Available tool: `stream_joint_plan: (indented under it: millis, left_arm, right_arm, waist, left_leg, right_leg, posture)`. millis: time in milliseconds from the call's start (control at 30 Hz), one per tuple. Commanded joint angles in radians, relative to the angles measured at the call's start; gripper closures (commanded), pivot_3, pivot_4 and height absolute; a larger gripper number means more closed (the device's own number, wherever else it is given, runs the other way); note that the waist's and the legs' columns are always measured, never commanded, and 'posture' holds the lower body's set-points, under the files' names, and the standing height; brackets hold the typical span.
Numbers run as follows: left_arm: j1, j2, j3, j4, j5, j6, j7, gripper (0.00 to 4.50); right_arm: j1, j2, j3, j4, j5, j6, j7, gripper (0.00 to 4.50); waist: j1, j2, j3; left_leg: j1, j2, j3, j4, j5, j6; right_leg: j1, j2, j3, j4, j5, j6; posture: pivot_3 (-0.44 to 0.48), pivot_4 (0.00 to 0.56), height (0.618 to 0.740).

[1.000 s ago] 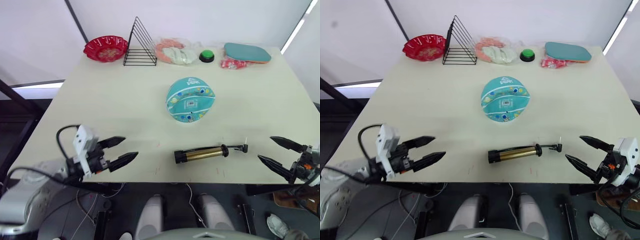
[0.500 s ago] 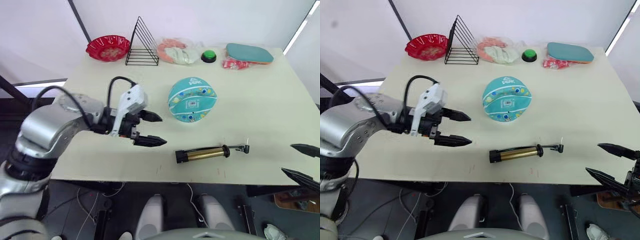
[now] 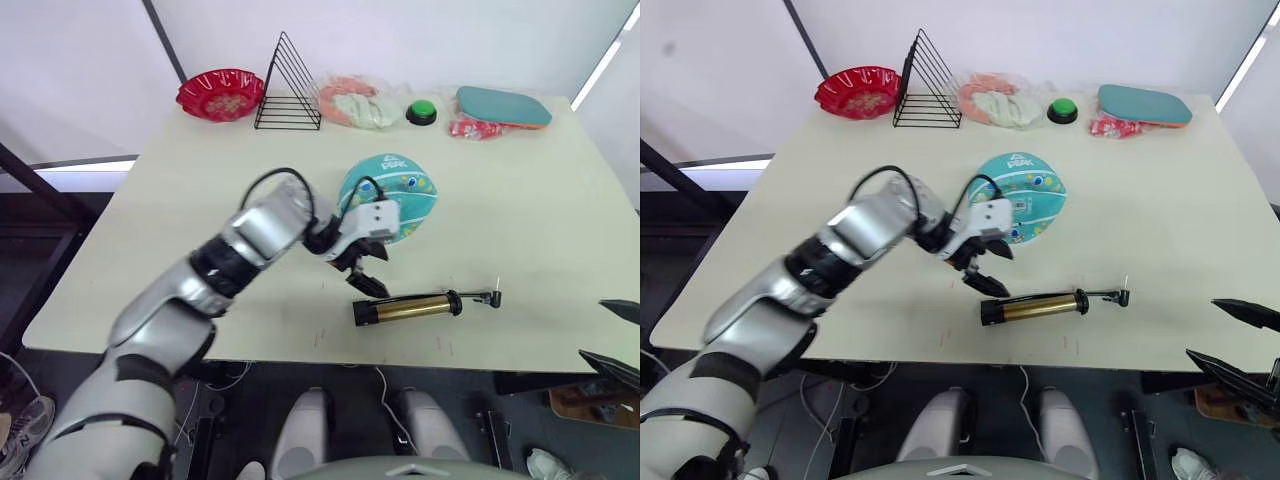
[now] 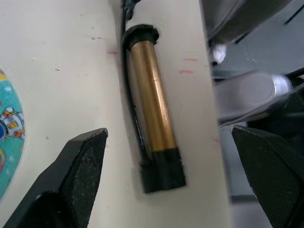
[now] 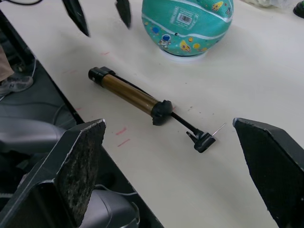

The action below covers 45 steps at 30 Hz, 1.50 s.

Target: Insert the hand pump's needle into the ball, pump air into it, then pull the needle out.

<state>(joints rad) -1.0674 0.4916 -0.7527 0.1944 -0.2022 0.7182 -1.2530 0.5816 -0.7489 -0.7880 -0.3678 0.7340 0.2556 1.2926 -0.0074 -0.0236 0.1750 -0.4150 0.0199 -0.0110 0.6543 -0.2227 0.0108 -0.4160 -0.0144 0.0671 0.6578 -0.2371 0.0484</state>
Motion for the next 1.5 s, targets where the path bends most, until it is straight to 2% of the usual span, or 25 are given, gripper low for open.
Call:
stream_joint_plan:
  millis: [33,67,433,733,833,1167,1200,1267,1367,1500]
  left_arm:
    - [-0.036,-0.078,-0.028,0.112,0.089,-0.119,-0.003,1.90]
    - [-0.042,-0.114,-0.023,0.149,0.101,-0.133,-0.002,2.33]
    - [-0.098,-0.427,-0.006,0.632,0.295,-0.375,0.086,2.33]
    - [-0.115,-0.559,0.040,0.810,0.377,-0.456,0.125,2.33]
    - [-0.131,-0.621,0.063,0.889,0.402,-0.481,0.176,2.33]
    - [-0.152,-0.719,0.111,1.036,0.485,-0.534,0.287,2.33]
    - [-0.151,-0.724,0.116,1.043,0.489,-0.537,0.292,2.76]
    - [-0.143,-0.735,0.131,1.053,0.488,-0.536,0.289,3.07]
    - [-0.128,-0.733,0.142,1.054,0.493,-0.538,0.276,4.48]
    - [-0.122,-0.710,0.186,1.020,0.470,-0.531,0.243,4.48]
  right_arm:
    - [0.007,0.012,-0.003,-0.038,0.002,-0.014,-0.014,0.00]
    - [0.007,0.015,0.000,-0.038,-0.001,-0.016,-0.014,0.00]
    - [-0.016,0.050,0.048,-0.051,-0.030,-0.039,-0.056,0.00]
    - [-0.013,0.066,0.066,-0.047,-0.047,-0.064,-0.076,0.00]
    - [-0.013,0.072,0.081,-0.057,-0.053,-0.063,-0.087,0.00]
    - [-0.006,0.073,0.102,-0.083,-0.056,-0.057,-0.117,0.00]
    - [-0.004,0.073,0.103,-0.084,-0.056,-0.058,-0.117,0.00]
    - [-0.003,0.072,0.107,-0.088,-0.056,-0.057,-0.122,0.00]
    - [-0.003,0.068,0.110,-0.091,-0.056,-0.055,-0.129,0.00]
    - [-0.005,0.066,0.113,-0.096,-0.053,-0.045,-0.141,0.00]
  waist:
    - [-0.005,0.000,0.000]
    - [-0.008,0.000,0.000]
    - [-0.005,0.000,0.000]
    - [-0.005,0.000,0.000]
    - [-0.005,0.000,0.000]
    - [-0.008,0.000,0.000]
    - [-0.008,0.000,0.000]
    - [-0.008,0.000,0.000]
    - [-0.008,0.000,0.000]
    - [-0.008,0.000,0.000]
  left_leg:
    - [0.000,0.000,0.000,0.000,0.000,0.000]
    - [-0.001,0.000,0.001,0.000,0.000,0.000]
    - [-0.001,-0.001,0.000,0.000,-0.001,0.001]
    - [-0.001,-0.002,0.000,0.000,-0.001,0.002]
    - [-0.001,-0.002,0.000,0.000,-0.001,0.002]
    - [0.000,-0.003,0.000,0.000,-0.001,0.002]
    - [0.000,-0.003,0.000,0.000,-0.001,0.002]
    - [0.000,-0.003,0.000,0.001,-0.001,0.002]
    - [0.001,-0.003,0.000,0.001,-0.001,0.002]
    - [0.001,-0.003,0.000,0.001,-0.001,0.002]
  right_leg:
    - [0.000,0.000,0.001,0.000,0.000,0.000]
    - [0.000,0.000,0.001,0.000,0.000,0.000]
    - [0.000,-0.001,0.001,0.000,0.000,0.001]
    - [0.000,-0.001,0.001,0.000,0.000,0.003]
    - [0.000,-0.001,0.001,0.000,0.000,0.003]
    - [0.000,-0.001,0.001,0.000,0.000,0.004]
    - [0.000,-0.001,0.001,0.001,0.000,0.004]
    - [0.000,-0.001,0.002,0.001,0.000,0.004]
    - [0.001,-0.001,0.002,0.001,0.000,0.004]
    - [0.001,-0.001,0.002,0.001,0.000,0.004]
  posture:
    - [0.000,0.150,0.740]
    - [0.000,0.150,0.740]
    - [0.000,0.150,0.740]
    - [0.000,0.150,0.740]
    - [0.000,0.150,0.740]
    - [0.000,0.150,0.740]
    - [0.000,0.150,0.740]
    - [0.000,0.150,0.740]
    - [0.000,0.150,0.740]
    - [0.000,0.150,0.740]
